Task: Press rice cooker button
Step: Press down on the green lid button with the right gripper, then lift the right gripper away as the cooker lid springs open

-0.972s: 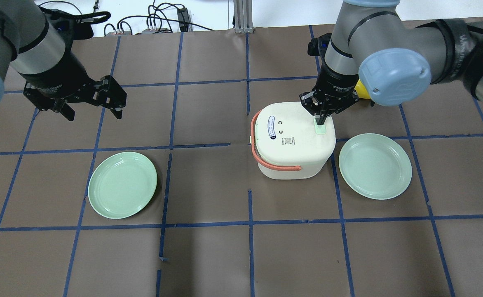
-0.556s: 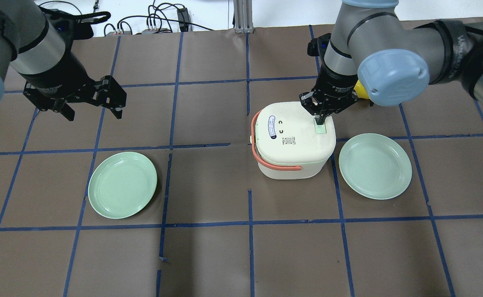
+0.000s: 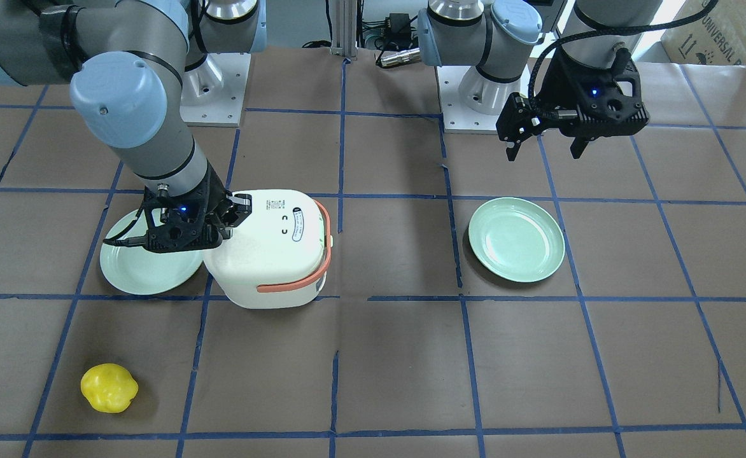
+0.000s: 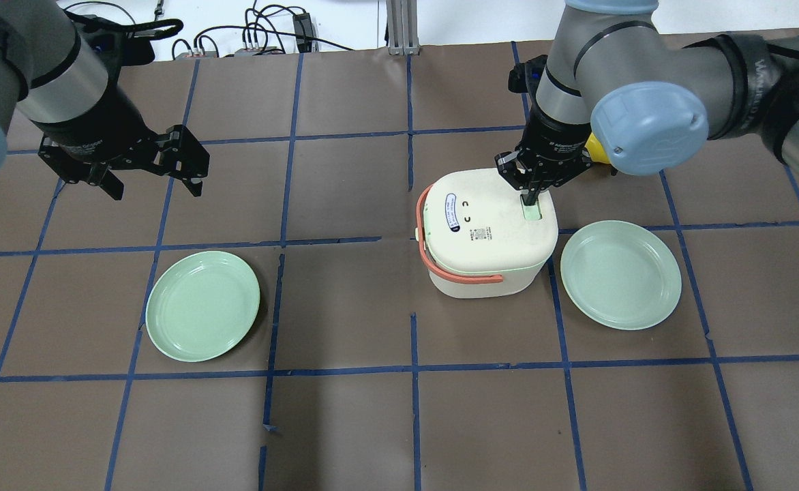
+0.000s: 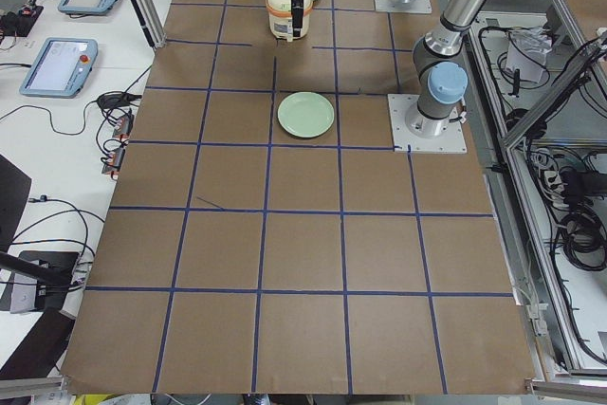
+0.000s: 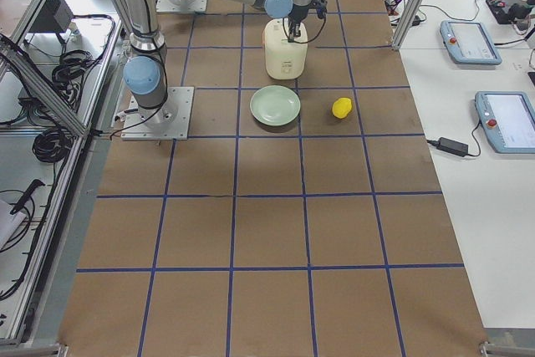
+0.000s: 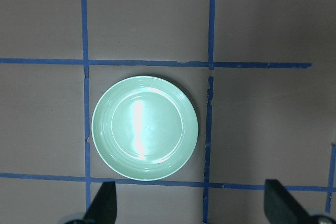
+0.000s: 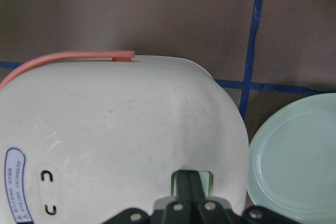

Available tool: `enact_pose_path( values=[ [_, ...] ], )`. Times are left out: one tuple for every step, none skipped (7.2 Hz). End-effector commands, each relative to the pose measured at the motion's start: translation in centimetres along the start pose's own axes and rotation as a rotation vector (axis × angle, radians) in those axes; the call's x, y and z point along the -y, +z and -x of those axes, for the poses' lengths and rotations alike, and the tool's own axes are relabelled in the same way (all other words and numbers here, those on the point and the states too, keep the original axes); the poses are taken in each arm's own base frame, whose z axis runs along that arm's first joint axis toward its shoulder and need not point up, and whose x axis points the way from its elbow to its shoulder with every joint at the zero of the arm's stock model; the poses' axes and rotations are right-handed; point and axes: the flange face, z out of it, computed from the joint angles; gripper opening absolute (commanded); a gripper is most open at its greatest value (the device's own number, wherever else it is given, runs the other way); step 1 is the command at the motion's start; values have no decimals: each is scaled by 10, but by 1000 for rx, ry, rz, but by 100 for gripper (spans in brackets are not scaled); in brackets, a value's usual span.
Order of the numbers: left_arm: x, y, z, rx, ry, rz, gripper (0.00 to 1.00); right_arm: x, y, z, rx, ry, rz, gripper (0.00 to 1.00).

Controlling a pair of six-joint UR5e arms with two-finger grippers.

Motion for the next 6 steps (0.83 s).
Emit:
enact_pose_path(
  values=[
    [0,0,0,0,0,1,100,-1,-27,2,-4,1,-39,10],
    [0,-1,0,0,0,-2,100,-14,-63,3,-7,1,-67,17],
    [0,0,0,0,0,0,100,-29,-94,4,-9,-3,-99,23],
    [0,0,0,0,0,0,100,-38,-112,4,-16,-4,-113,23],
    [0,0,0,0,0,0,100,-40,-120,2,-22,-2,-113,22],
    [0,0,0,0,0,0,100,-38,-125,-1,-22,3,-124,22]
  ],
)
